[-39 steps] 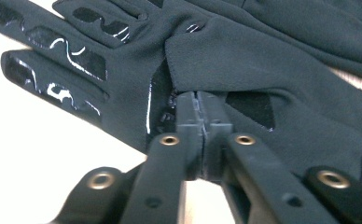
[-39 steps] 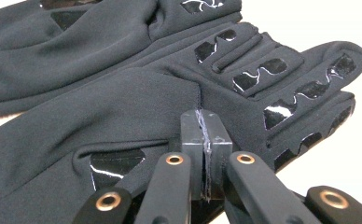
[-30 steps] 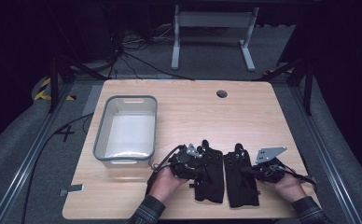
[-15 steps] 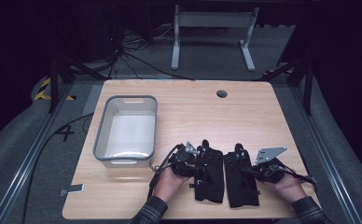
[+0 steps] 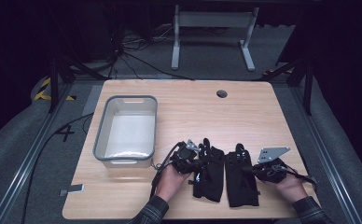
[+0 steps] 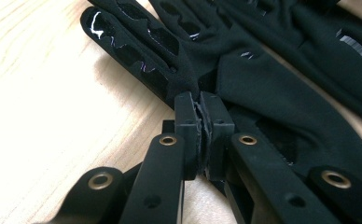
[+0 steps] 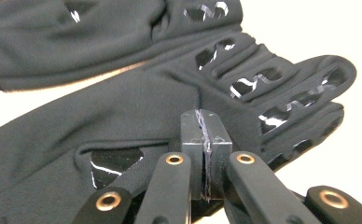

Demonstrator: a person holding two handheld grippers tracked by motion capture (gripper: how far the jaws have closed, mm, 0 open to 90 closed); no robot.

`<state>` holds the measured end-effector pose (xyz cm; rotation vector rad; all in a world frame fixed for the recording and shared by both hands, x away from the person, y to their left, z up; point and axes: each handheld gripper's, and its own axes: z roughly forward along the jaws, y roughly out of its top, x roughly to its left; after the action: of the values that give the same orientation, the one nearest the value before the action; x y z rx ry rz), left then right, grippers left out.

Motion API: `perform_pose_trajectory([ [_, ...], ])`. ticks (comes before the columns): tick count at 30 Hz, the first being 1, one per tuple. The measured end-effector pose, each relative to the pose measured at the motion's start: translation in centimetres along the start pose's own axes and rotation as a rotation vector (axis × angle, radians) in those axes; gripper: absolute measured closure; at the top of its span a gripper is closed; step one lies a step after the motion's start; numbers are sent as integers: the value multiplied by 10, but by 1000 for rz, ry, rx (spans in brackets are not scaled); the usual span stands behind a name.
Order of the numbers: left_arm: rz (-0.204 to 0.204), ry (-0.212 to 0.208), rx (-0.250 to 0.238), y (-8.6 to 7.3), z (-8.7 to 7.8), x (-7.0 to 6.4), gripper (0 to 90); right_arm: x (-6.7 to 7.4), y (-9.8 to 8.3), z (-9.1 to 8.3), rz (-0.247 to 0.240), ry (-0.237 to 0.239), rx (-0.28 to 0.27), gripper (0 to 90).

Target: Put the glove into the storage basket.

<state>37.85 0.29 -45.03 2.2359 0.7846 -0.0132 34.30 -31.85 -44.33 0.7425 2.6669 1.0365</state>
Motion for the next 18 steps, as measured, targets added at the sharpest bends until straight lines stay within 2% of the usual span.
perform_pose_trajectory([
  [5,-14,-13,-33,1,-11,1,870,3,-5,-8,2,-9,-6,900],
  [12,-38,-34,-60,0,-23,2,870,12,-20,-14,-9,-3,29,900],
  [18,-41,-43,-64,0,-28,2,869,14,-18,-7,-8,24,22,900],
])
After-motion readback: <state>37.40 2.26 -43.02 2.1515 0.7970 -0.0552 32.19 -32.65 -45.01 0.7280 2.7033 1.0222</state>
